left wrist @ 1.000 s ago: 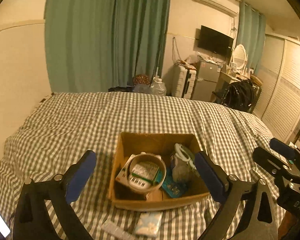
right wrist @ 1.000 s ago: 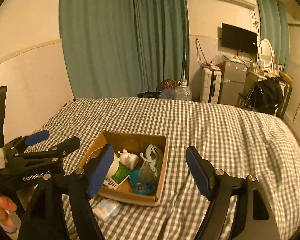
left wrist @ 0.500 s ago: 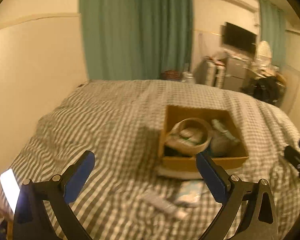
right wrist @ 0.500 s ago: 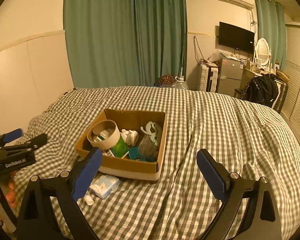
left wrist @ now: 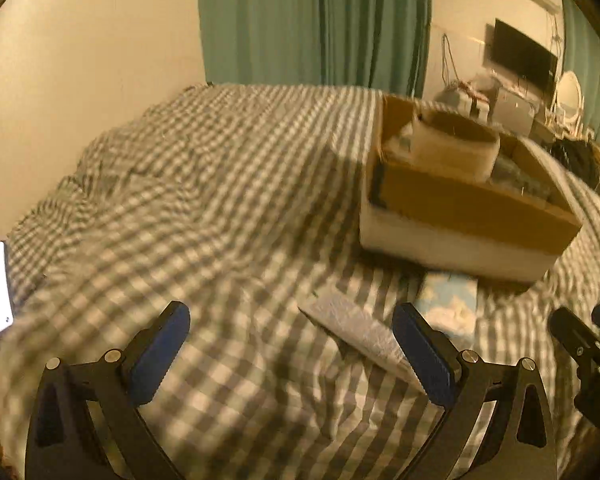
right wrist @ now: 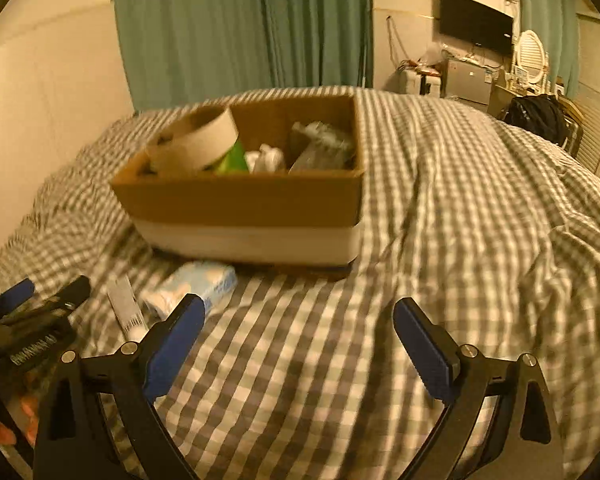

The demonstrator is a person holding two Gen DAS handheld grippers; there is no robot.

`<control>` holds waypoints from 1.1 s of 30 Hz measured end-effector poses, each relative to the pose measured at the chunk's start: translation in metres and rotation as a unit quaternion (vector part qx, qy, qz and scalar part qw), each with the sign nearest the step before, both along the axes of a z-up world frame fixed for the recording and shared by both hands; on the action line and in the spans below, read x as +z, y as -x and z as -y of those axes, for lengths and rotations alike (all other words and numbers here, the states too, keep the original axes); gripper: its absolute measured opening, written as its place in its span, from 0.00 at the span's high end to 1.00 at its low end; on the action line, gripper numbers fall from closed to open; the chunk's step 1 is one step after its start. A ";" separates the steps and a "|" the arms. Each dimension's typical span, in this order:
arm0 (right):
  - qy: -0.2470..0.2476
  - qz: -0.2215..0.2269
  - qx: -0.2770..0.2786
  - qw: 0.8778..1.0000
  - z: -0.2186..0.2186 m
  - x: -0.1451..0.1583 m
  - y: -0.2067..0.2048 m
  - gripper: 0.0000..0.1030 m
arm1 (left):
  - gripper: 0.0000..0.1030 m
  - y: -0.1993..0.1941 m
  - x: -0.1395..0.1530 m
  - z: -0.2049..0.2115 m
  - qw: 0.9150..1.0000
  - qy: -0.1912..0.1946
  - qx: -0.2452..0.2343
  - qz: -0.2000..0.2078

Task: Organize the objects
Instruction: 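Move both grippers toward the toothpaste tube and tissue pack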

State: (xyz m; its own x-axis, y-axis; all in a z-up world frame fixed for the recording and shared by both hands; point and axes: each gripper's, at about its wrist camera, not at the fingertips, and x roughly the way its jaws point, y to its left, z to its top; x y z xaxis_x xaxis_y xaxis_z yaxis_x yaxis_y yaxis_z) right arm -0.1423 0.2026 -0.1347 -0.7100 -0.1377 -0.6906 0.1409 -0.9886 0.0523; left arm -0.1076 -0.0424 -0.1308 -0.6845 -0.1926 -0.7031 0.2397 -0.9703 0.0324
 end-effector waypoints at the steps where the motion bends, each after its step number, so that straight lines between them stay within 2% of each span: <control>1: -0.003 0.001 0.003 1.000 0.003 -0.004 0.001 0.07 | 0.00 0.001 -0.006 -0.004 1.000 0.003 0.000 -0.001; 5: -0.011 0.003 -0.001 1.000 0.006 -0.013 0.006 0.07 | 0.00 0.009 -0.028 -0.021 1.000 0.003 -0.025 0.008; 12: -0.015 0.022 -0.020 0.999 0.002 -0.026 0.014 0.07 | 0.02 0.022 -0.044 -0.031 0.997 -0.017 -0.069 0.020; 15: -0.024 0.024 -0.021 0.999 0.006 -0.026 0.014 0.07 | 0.11 0.024 -0.048 -0.023 0.994 -0.050 -0.090 0.039; 20: -0.026 0.029 -0.014 0.999 0.018 -0.025 0.008 0.07 | 0.40 0.021 -0.050 -0.020 0.991 -0.055 -0.105 0.056; 22: -0.030 0.030 -0.008 0.999 0.025 -0.025 0.004 0.07 | 0.73 0.017 -0.047 -0.019 0.991 -0.052 -0.105 0.057; 23: -0.032 0.029 -0.007 0.999 0.028 -0.024 0.003 0.07 | 0.77 0.015 -0.047 -0.016 0.991 -0.054 -0.103 0.059; 27: -0.033 0.021 0.003 0.999 0.036 -0.018 -0.006 0.07 | 0.78 0.009 -0.039 -0.007 0.990 -0.078 -0.101 0.060; 33: -0.022 0.017 0.020 0.999 0.049 -0.013 -0.002 0.07 | 0.78 -0.006 -0.010 0.008 0.994 -0.058 -0.094 0.020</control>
State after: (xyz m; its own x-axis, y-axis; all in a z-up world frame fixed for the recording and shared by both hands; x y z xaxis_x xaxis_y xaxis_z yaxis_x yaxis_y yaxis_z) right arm -0.1398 0.1534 -0.1476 -0.6802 -0.1342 -0.7206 0.1793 -0.9837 0.0139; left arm -0.1017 -0.0509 -0.1407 -0.6720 0.0194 -0.7403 0.0553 -0.9955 -0.0763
